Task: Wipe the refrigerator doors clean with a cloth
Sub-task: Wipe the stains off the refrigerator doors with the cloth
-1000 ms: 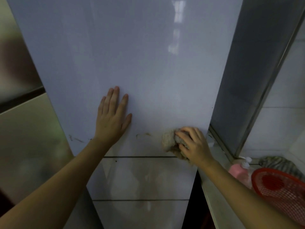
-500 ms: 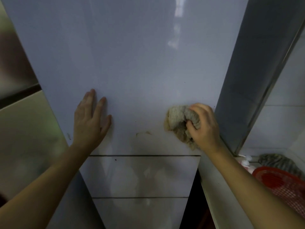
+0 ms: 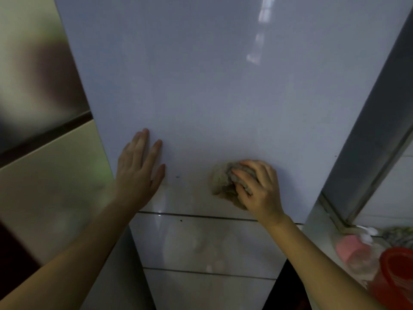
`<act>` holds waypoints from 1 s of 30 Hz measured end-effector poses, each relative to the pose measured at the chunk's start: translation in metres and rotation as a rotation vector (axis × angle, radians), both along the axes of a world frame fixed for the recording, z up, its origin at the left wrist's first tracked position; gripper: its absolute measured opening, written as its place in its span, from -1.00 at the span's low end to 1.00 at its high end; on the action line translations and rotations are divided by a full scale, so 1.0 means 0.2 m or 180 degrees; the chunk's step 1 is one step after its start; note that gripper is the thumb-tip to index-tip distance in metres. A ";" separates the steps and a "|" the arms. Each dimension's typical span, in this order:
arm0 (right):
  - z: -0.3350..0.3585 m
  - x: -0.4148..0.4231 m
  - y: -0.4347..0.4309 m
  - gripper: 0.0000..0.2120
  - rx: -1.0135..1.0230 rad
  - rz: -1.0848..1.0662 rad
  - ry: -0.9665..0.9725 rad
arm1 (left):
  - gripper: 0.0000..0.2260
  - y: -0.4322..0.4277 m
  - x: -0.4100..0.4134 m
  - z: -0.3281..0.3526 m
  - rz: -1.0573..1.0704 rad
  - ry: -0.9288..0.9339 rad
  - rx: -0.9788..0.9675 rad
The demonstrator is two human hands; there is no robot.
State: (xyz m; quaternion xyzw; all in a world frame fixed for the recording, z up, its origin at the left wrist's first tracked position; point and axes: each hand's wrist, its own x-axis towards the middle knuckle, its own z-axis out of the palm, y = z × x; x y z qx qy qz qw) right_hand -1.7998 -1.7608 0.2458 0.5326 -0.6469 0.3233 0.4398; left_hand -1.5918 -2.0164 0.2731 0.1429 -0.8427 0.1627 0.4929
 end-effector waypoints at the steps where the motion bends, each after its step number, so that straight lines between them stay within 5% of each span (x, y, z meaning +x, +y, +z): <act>1: 0.00 0.01 -0.01 -0.75 0.0004 -0.0023 -0.0033 | -0.51 -0.01 0.00 0.00 -0.0028 -0.0017 -0.0028; 19: -0.11 0.03 -0.10 -0.64 -0.0418 -0.0214 0.0501 | -0.51 -0.11 -0.12 -0.18 -0.0416 0.0618 -0.0099; 30: -0.22 0.02 -0.20 -0.79 -0.0479 -0.0127 0.0944 | -0.55 -0.19 -0.07 -0.19 -0.0518 0.0582 -0.0516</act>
